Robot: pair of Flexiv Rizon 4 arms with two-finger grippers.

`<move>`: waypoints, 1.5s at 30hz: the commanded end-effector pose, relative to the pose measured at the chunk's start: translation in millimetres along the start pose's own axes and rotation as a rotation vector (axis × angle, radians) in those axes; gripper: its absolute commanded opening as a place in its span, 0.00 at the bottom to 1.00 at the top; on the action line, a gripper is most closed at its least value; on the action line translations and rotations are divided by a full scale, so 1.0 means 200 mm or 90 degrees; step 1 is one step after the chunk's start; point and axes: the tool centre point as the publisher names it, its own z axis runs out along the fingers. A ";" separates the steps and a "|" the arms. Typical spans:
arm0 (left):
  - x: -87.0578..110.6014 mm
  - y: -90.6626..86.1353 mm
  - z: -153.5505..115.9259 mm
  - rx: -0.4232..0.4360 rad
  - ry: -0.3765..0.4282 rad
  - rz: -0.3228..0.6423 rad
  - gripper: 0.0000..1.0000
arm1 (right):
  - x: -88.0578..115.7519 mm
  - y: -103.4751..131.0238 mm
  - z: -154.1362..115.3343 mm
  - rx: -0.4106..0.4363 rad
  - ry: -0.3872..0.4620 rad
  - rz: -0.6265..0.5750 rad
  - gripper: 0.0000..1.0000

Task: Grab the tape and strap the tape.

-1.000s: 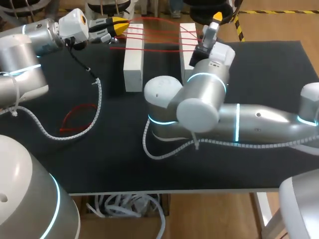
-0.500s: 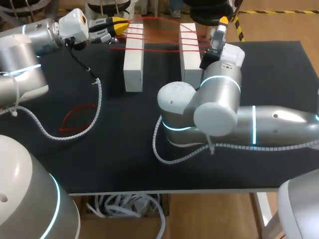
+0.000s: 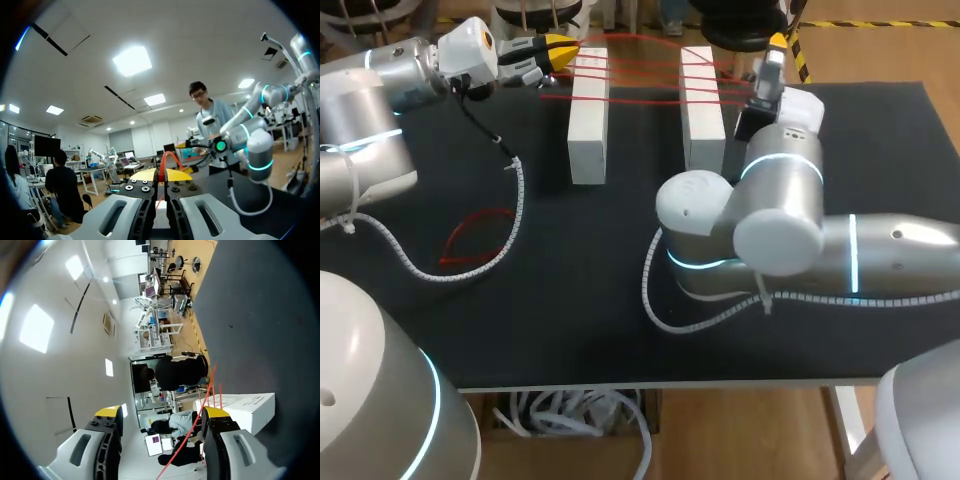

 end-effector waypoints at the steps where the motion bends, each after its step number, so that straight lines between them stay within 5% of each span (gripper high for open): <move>1: 0.00 0.01 0.00 0.003 0.000 0.002 0.00 | 0.02 0.04 -0.01 0.042 -0.008 -0.003 0.67; 10: 0.00 0.01 0.00 0.003 0.000 0.002 0.00 | 0.02 0.05 -0.02 0.045 -0.009 -0.001 0.65; 14: 0.00 0.01 0.00 0.003 0.000 0.002 0.00 | 0.03 0.05 -0.03 0.043 -0.010 0.000 0.49; 45: 0.00 0.01 0.00 0.003 0.000 0.002 0.00 | 0.03 0.08 -0.07 0.048 -0.017 -0.003 0.38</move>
